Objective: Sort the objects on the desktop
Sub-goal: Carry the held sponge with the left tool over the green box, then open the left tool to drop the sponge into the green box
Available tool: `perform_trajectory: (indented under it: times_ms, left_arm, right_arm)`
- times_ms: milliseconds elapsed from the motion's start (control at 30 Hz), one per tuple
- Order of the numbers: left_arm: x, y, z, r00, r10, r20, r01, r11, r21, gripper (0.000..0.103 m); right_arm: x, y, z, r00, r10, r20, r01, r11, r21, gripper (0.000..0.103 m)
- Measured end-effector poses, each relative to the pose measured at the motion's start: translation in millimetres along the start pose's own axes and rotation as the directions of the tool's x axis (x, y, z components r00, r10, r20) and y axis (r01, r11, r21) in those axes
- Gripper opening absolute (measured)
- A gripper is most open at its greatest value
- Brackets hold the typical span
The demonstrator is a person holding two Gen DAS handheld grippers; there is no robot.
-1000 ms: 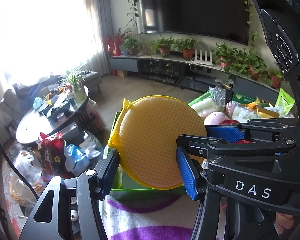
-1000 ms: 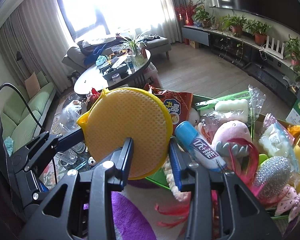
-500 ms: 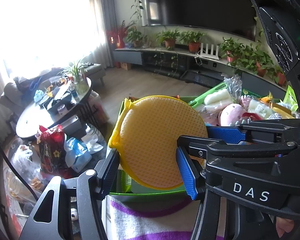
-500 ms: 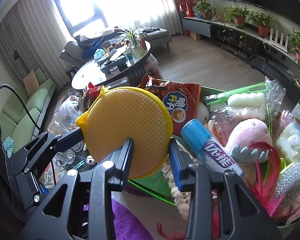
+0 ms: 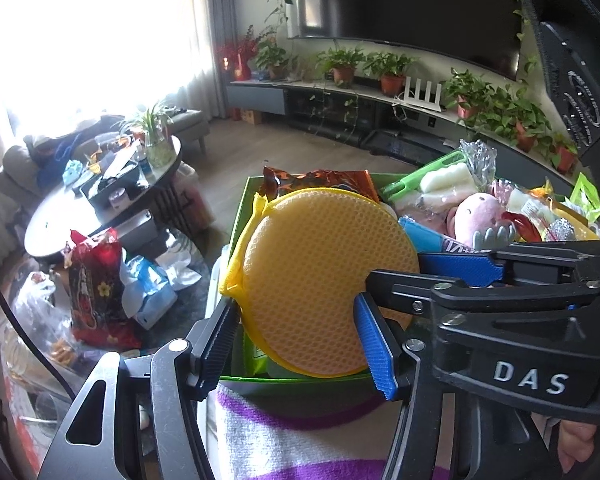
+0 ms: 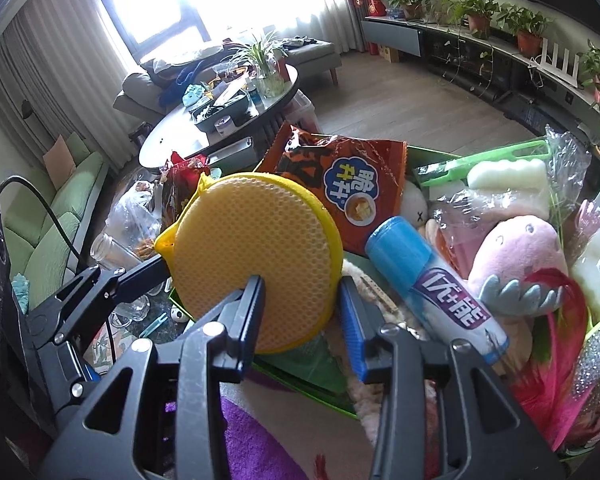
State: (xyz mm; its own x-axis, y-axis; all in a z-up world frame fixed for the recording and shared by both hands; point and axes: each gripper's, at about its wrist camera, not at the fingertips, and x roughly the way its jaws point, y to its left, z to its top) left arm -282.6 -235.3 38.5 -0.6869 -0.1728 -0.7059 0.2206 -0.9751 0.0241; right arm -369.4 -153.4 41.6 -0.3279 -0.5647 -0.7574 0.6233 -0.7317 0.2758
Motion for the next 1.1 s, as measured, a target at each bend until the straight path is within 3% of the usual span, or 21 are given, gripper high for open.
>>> perform_trajectory:
  times_ms: [533, 1100]
  left_arm:
    - [-38.2, -4.8, 10.6, 0.996, 0.028, 0.090, -0.028, 1.000, 0.002, 0.060]
    - [-121.0, -33.7, -2.8, 0.985, -0.048, 0.166, 0.044, 0.999, 0.025, 0.060]
  right_arm:
    - [-34.8, 6.8, 4.8, 0.998, -0.021, 0.061, 0.022, 1.000, -0.020, 0.043]
    - [-126.6, 26.2, -20.8, 0.989, -0.036, 0.147, 0.048, 0.996, -0.076, 0.049]
